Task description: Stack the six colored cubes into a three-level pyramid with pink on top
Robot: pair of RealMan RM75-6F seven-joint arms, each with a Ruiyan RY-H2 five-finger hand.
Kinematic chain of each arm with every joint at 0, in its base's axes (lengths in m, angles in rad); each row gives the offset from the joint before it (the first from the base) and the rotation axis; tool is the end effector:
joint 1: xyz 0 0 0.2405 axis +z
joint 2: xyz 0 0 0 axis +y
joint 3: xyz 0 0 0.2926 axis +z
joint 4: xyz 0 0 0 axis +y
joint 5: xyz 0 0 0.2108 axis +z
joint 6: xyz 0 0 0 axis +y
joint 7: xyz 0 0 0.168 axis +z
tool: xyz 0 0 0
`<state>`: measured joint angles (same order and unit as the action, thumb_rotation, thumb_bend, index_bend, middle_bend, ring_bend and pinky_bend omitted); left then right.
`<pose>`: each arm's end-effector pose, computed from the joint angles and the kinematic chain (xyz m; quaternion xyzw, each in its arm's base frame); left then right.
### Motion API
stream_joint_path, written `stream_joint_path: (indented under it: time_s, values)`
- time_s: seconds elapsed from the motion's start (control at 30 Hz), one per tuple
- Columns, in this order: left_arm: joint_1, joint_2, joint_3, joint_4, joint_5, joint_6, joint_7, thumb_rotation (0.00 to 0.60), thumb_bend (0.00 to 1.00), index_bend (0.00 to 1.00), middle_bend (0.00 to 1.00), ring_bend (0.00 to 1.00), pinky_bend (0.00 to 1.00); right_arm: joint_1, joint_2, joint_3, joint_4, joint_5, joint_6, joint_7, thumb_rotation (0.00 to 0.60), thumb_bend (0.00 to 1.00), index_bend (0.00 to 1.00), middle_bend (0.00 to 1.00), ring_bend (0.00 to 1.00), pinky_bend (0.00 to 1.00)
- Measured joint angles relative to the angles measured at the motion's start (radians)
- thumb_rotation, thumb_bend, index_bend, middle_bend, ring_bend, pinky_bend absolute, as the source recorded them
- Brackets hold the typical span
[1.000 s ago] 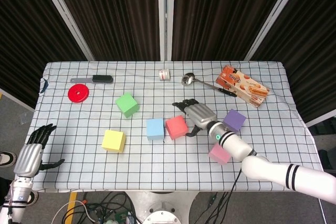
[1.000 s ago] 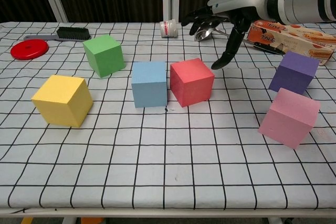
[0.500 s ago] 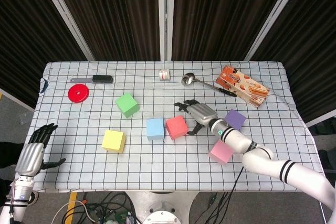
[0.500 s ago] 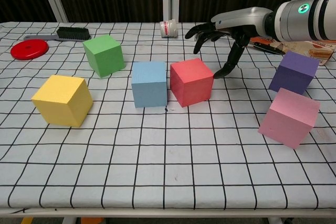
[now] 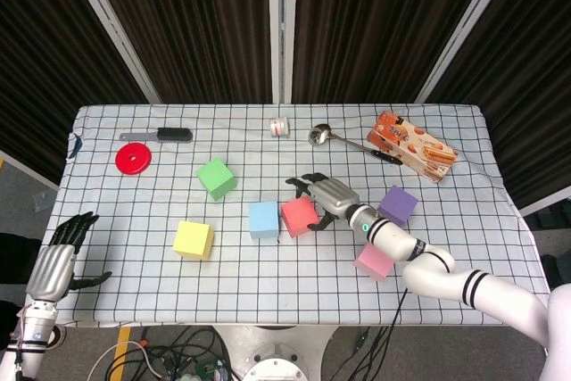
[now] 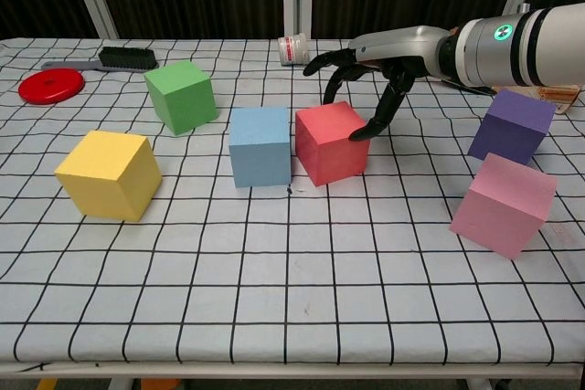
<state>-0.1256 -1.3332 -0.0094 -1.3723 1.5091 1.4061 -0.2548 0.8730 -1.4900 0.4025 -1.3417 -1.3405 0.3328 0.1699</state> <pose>-0.3699 0.2156 0.0992 -0.5742 -0.4767 -0.4263 0.5112 -0.1201 -0.4374 -0.0347 0.7833 -0.4765 0.3204 0.2382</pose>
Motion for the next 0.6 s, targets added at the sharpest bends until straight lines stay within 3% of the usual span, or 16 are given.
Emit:
stream_joint_path:
  time_s: [0.27, 0.6]
  values:
    - [0.000, -0.003, 0.002, 0.004, -0.001, -0.002, -0.002, 0.600, 0.01, 0.09, 0.04, 0.00, 0.08, 0.030, 0.006, -0.060, 0.016, -0.036, 0.037, 0.063, 0.600, 0.19, 0.00, 0.30, 0.00, 0.00]
    - [-0.001, -0.009, 0.002, 0.013, 0.000, -0.004, -0.012, 0.600, 0.01, 0.09, 0.04, 0.00, 0.08, 0.036, 0.013, -0.097, 0.003, -0.032, 0.124, 0.101, 0.600, 0.20, 0.00, 0.37, 0.00, 0.00]
